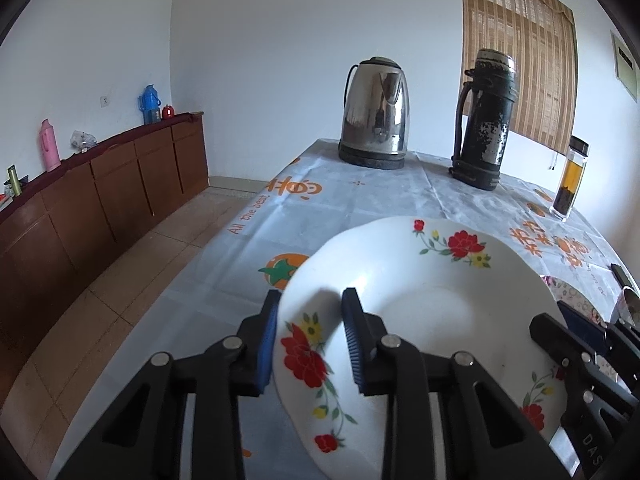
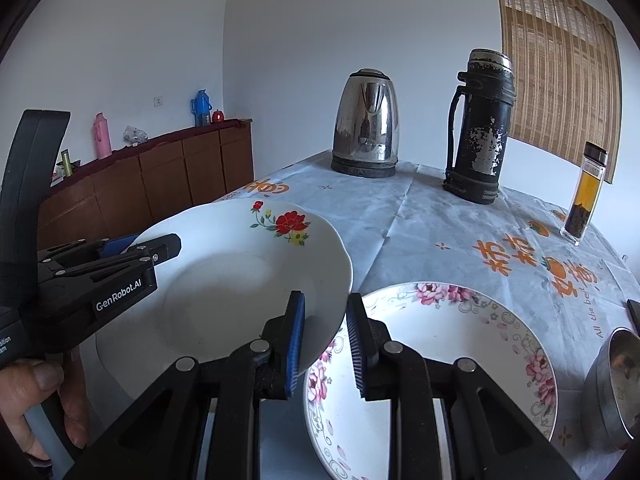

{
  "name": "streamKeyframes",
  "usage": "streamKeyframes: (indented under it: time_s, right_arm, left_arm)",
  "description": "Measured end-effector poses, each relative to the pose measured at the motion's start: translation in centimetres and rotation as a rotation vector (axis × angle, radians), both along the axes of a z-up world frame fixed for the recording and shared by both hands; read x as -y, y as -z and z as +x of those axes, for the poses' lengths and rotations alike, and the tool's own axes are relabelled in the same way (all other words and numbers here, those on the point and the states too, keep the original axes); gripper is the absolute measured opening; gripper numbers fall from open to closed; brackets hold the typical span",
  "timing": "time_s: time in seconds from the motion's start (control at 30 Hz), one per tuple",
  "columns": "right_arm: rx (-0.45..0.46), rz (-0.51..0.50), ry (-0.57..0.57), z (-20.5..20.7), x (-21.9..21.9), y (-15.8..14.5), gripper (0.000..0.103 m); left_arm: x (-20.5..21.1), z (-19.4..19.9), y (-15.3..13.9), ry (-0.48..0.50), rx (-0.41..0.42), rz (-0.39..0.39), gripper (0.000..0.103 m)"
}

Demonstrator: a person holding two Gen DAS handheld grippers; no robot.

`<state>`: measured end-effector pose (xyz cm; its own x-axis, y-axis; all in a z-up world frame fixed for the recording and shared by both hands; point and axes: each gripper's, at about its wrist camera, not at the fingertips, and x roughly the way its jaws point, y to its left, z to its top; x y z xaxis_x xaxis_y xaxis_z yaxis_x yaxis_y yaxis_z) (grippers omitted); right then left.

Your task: Organize plates and bowls

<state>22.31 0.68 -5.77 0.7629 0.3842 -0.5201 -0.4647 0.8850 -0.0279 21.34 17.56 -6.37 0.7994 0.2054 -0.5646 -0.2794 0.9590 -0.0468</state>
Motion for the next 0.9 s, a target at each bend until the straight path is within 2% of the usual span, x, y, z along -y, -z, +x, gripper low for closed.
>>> streamKeyframes:
  time_s: [0.9]
  right_arm:
    - [0.055, 0.049, 0.042, -1.8, 2.8, -0.8, 0.023]
  left_arm:
    - [2.3, -0.5, -1.2, 0.081, 0.078, 0.03, 0.028]
